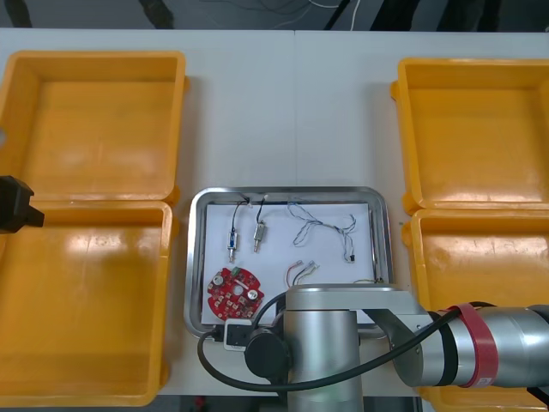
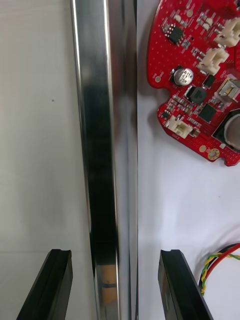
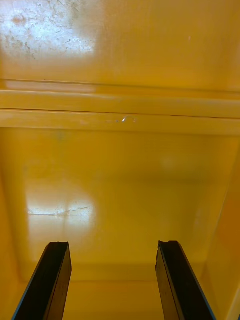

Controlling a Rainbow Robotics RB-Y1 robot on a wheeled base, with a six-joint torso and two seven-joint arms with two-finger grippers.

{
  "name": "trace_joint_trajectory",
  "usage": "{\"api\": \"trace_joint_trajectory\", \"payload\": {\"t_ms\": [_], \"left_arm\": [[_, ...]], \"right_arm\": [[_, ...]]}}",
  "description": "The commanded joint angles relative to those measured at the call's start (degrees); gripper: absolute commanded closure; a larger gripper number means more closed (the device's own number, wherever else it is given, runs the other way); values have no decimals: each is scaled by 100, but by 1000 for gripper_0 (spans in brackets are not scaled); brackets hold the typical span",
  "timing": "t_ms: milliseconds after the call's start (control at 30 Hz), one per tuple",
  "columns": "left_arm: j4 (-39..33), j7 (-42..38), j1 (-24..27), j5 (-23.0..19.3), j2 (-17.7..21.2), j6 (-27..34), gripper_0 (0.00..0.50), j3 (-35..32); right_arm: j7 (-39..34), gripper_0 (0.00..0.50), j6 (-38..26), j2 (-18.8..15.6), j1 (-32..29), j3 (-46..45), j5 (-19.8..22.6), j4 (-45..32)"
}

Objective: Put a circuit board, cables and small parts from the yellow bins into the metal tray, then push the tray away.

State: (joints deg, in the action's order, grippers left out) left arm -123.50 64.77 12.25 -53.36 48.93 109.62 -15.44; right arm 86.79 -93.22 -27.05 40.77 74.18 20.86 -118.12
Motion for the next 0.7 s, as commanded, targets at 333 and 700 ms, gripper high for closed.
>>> {"api": "trace_joint_trajectory", "payload": {"t_ms": [333,700], "left_arm": [[-156,334,-91,-43,196,38,0,-153],[-156,334,-91,-43,196,38,0,-153]], "right_arm": [[-206,5,94,182,-70,114,-100,-53],[-224,479,94,191,-70,254,-398,-53]]}}
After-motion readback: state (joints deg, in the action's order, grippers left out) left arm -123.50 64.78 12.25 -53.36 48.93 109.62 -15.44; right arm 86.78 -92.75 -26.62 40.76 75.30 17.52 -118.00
